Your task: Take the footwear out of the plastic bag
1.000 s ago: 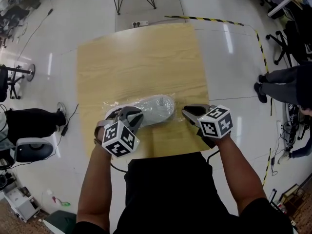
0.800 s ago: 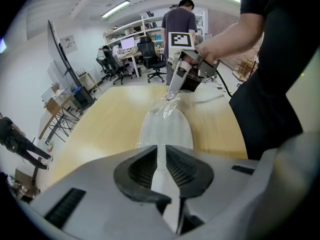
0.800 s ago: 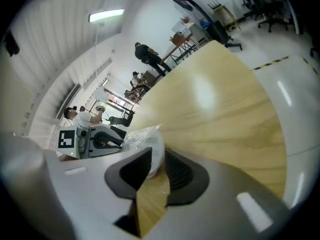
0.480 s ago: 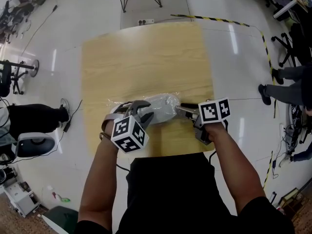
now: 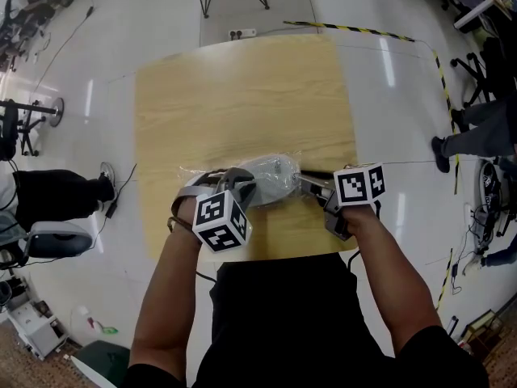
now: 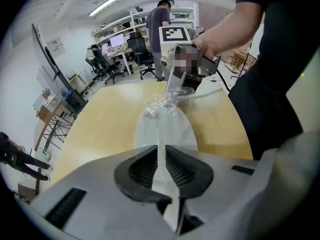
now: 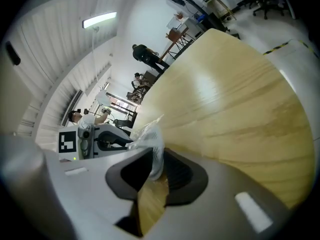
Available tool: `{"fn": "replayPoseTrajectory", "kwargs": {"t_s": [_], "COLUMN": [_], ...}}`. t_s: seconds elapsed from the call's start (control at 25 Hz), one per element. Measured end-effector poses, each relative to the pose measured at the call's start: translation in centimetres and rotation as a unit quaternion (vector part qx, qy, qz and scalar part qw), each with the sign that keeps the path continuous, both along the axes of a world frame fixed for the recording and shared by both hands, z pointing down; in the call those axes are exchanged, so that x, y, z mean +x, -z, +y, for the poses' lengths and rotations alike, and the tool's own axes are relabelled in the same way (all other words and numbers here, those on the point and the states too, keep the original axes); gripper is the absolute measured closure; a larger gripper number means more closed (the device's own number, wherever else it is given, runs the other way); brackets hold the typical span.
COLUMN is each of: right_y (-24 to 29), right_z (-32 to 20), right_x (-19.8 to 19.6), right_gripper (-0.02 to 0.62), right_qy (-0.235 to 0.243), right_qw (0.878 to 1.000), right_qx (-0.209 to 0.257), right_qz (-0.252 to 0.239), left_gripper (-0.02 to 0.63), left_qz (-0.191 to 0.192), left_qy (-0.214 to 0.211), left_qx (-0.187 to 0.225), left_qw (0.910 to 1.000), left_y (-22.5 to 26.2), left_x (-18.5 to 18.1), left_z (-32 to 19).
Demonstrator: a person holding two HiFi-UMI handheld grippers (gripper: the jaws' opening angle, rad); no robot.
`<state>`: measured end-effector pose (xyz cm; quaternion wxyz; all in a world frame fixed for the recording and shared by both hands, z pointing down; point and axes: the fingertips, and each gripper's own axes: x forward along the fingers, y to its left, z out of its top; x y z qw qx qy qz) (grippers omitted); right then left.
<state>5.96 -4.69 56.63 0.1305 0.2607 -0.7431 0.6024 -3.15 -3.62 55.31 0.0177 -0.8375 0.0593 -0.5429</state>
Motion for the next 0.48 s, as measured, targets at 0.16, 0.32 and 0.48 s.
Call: {"fn": "replayPoseTrajectory", "kwargs": {"t_s": [0.16, 0.32, 0.48], "right_y": [0.6, 0.8, 1.0], "right_z": [0.0, -0.2, -0.2], "right_x": [0.8, 1.8, 2.4], "right_gripper": [0.531, 0.534, 0.535], "right_qy": [0.002, -0.012, -0.026], "right_qw": [1.000, 1.000, 1.000], "right_qx": [0.010, 0.011, 0.009], "right_qz": [-0.002, -0.004, -0.012], "left_gripper": [0.569, 0.575, 0.574], "left_qz": [0.002, -0.003, -0.005], "left_qy": [0.007, 0.008, 0.006], "left_qx": [0.007, 0.008, 0.011], "left_qw": [0.9999, 0.9999, 0.9999], "left_y": [0.2, 0.0, 0.2], "left_x": [-0.2, -0.3, -0.6], "left_z": [-0.2, -0.2, -0.2]}}
